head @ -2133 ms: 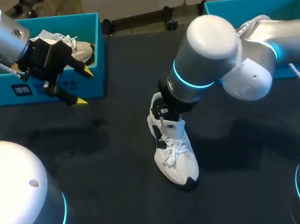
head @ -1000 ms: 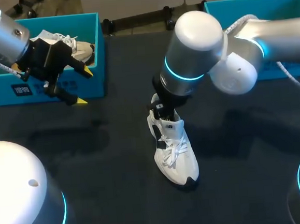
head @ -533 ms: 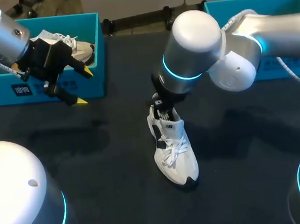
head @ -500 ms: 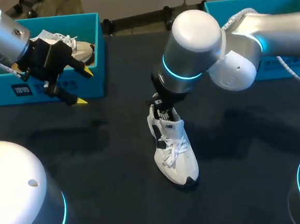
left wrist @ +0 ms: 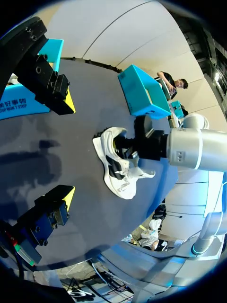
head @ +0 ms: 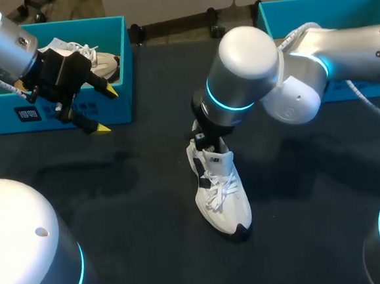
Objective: Take the shoe out of the shoebox, open the shoe tongue, remove and reinsert the insole, then place the shoe into the shoebox
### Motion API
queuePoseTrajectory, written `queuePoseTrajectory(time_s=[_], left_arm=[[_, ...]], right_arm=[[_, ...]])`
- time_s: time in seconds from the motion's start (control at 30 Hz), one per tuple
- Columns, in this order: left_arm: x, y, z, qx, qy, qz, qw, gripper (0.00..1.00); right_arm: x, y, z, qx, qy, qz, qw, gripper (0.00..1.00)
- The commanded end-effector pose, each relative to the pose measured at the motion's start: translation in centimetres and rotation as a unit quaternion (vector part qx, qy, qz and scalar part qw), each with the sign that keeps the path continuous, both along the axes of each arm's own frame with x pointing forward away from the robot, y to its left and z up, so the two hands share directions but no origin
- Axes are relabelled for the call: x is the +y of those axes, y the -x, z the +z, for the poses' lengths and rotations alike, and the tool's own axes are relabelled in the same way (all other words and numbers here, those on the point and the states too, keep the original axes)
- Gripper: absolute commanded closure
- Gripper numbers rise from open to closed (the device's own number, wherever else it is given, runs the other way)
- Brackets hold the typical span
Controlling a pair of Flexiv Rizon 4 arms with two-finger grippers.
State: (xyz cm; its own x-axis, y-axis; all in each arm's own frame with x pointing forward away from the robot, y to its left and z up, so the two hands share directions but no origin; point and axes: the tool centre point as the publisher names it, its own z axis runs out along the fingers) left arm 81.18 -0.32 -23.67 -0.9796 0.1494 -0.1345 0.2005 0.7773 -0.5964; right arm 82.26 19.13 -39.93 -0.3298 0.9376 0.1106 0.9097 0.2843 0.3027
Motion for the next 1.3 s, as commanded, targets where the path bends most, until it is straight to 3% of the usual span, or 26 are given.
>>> queuePoseTrajectory(time_s=[0.03,0.27,0.37,0.53,0.97,1.0,1.07,1.3], left_arm=[[0.1,0.1,0.0,-0.001,-0.001,0.000,1.000,0.00],[0.1,0.1,0.0,-0.001,-0.001,0.000,1.000,0.00],[0.1,0.1,0.0,-0.001,-0.001,0.000,1.000,0.00],[0.1,0.1,0.0,-0.001,-0.001,0.000,1.000,0.00],[0.1,0.1,0.0,-0.001,-0.001,0.000,1.000,0.00],[0.1,0.1,0.0,-0.001,-0.001,0.000,1.000,0.00],[0.1,0.1,0.0,-0.001,-0.001,0.000,1.000,0.00],[0.1,0.1,0.0,-0.001,-0.001,0.000,1.000,0.00]], right_arm=[[0.5,0.0,-1.5,0.006,-0.003,0.000,1.000,1.00],[0.5,0.3,0.6,-0.016,0.017,-0.003,1.000,1.00],[0.3,-0.1,2.2,-0.047,0.039,-0.002,0.998,1.00],[-0.2,-0.6,2.4,-0.062,0.072,0.002,0.995,1.00],[-0.4,-1.0,1.0,-0.075,0.117,0.010,0.990,1.00],[-0.5,-1.1,-0.5,-0.070,0.129,0.017,0.989,1.00],[-0.5,-1.1,-1.7,-0.058,0.127,0.020,0.990,1.00],[-0.2,-0.1,-3.3,-0.019,0.112,0.027,0.993,1.00]])
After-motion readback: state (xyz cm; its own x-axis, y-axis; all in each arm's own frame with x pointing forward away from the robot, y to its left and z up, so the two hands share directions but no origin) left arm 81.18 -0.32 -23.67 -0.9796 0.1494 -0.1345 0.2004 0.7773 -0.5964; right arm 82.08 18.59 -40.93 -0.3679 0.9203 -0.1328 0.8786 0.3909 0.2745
